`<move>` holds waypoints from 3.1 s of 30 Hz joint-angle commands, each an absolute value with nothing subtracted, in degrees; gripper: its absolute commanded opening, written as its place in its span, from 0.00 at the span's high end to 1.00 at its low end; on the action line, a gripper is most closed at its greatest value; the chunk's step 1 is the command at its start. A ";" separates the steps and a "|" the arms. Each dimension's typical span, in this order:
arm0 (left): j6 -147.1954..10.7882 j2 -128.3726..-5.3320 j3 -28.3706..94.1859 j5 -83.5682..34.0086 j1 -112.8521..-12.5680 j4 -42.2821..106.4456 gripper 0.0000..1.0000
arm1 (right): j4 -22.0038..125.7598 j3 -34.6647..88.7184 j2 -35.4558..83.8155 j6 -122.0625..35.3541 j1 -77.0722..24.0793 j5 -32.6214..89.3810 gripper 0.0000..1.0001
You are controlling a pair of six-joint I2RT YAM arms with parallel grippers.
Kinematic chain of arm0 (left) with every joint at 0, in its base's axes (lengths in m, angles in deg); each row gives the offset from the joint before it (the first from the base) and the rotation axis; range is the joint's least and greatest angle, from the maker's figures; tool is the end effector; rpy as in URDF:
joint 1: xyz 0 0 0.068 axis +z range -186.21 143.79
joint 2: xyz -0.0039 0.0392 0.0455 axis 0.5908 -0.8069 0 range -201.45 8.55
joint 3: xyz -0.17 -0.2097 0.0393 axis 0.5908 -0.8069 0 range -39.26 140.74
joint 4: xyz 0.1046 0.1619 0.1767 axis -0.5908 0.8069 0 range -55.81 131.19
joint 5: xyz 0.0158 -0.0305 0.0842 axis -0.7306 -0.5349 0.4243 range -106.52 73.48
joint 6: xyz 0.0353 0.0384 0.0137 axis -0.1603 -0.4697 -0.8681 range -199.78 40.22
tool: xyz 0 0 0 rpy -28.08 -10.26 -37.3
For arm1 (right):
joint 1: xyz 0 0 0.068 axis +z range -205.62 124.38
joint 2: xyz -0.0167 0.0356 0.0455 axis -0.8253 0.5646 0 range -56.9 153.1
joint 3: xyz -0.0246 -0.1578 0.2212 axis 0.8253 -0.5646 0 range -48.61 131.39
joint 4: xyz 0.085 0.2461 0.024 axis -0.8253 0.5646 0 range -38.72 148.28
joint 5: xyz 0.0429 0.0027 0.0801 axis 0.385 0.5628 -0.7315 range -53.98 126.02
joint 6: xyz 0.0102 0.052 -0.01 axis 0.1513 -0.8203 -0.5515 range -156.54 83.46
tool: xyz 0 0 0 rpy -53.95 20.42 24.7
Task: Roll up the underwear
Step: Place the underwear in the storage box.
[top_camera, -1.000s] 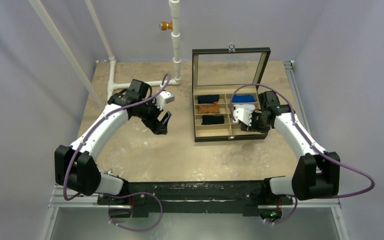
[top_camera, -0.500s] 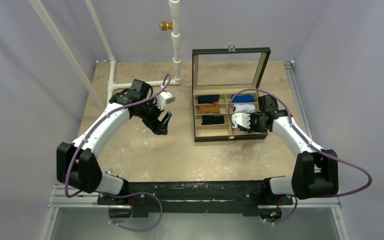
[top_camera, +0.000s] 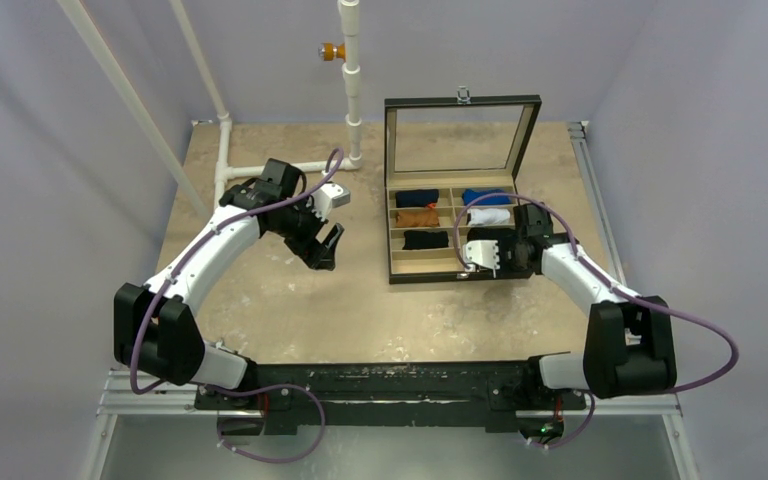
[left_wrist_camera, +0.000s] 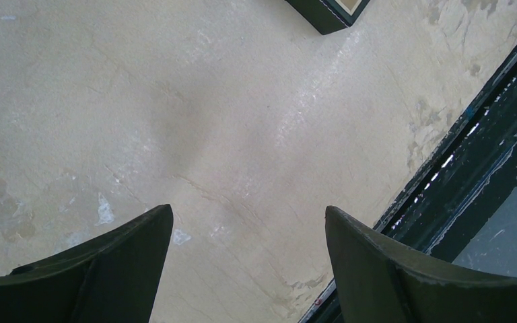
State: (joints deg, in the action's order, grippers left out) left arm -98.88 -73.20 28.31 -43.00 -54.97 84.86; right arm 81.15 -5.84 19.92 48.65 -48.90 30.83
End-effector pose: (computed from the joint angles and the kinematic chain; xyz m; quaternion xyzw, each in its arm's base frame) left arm 0.2595 -0.1048 0.2770 0.3553 0.8825 -0.2230 0.2125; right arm 0.2425 0.0318 0.1848 -0.7067 0.6692 -0.1084 0.2025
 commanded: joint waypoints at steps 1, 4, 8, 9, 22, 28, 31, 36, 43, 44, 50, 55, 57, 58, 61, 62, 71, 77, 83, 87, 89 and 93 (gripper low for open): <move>-99.17 -73.46 29.24 -42.62 -54.50 84.29 0.18 | 81.42 -7.55 18.77 51.30 -48.89 31.29 1.00; -99.16 -73.80 29.53 -42.62 -54.54 84.44 0.18 | 82.91 -6.44 20.28 52.62 -48.94 29.10 1.00; -99.03 -73.93 29.64 -42.62 -54.50 84.60 0.18 | 87.12 -2.34 25.09 52.63 -48.97 27.72 1.00; -99.03 -73.89 29.64 -42.55 -54.45 84.65 0.18 | 87.92 -1.13 26.08 52.74 -48.95 27.46 1.00; -99.29 -74.02 29.70 -42.03 -54.49 84.67 0.18 | 94.09 6.41 39.32 51.24 -48.94 26.66 0.93; -99.45 -74.26 29.70 -42.18 -54.49 84.55 0.18 | 94.42 7.57 41.29 49.74 -49.01 27.80 0.79; -99.49 -74.29 29.64 -42.18 -54.48 84.45 0.18 | 95.21 8.62 40.13 49.19 -48.99 27.51 0.65; -99.47 -74.24 29.76 -42.35 -54.49 84.34 0.18 | 97.15 11.11 38.78 47.87 -48.95 27.49 0.47; -99.73 -73.57 29.51 -42.38 -54.46 84.54 0.18 | 99.83 13.52 37.94 47.27 -49.02 27.41 0.46; -99.73 -73.44 29.52 -42.36 -54.47 84.55 0.18 | 100.27 13.79 37.88 47.23 -48.98 27.47 0.46; -99.67 -73.25 29.47 -42.22 -54.49 84.32 0.18 | 101.54 14.15 36.35 47.31 -48.97 27.51 0.44; -99.57 -73.38 29.63 -42.35 -54.45 84.44 0.18 | 102.15 14.23 35.24 47.15 -48.94 27.58 0.43; -99.58 -73.15 29.64 -42.26 -54.49 84.48 0.18 | 102.55 14.38 34.89 47.17 -48.95 27.68 0.42; -99.56 -73.04 29.64 -42.23 -54.49 84.49 0.18 | 102.72 14.53 34.76 47.20 -48.98 27.74 0.42; -99.57 -72.83 29.65 -42.02 -54.49 84.54 0.18 | 103.51 15.37 34.52 47.06 -48.94 27.81 0.41; -99.56 -72.86 29.65 -42.00 -54.49 84.55 0.18 | 103.82 15.72 34.45 47.05 -48.94 27.89 0.41; -99.63 -72.41 29.47 -41.70 -54.48 84.55 0.18 | 106.30 18.17 34.15 46.70 -48.96 27.26 0.41; -99.69 -72.42 29.47 -41.65 -54.40 84.45 0.18 | 108.32 19.50 32.30 46.30 -48.96 26.33 0.41; -99.59 -72.40 29.59 -41.90 -54.40 84.36 0.18 | 109.39 20.89 30.76 45.24 -48.97 25.36 0.49; -99.57 -72.33 29.67 -42.01 -54.40 84.44 0.18 | 107.99 20.55 32.25 44.55 -48.94 26.13 0.53; -99.67 -72.23 29.65 -42.00 -54.40 84.50 0.18 | 107.34 20.24 33.14 44.41 -48.99 26.42 0.56; -99.76 -71.64 29.31 -41.70 -54.40 84.59 0.18 | 106.93 19.24 33.99 44.12 -48.97 26.62 0.58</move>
State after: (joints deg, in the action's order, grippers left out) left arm -98.90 -74.14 28.33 -41.73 -54.95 84.88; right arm 107.29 19.31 33.42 45.22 -49.25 27.31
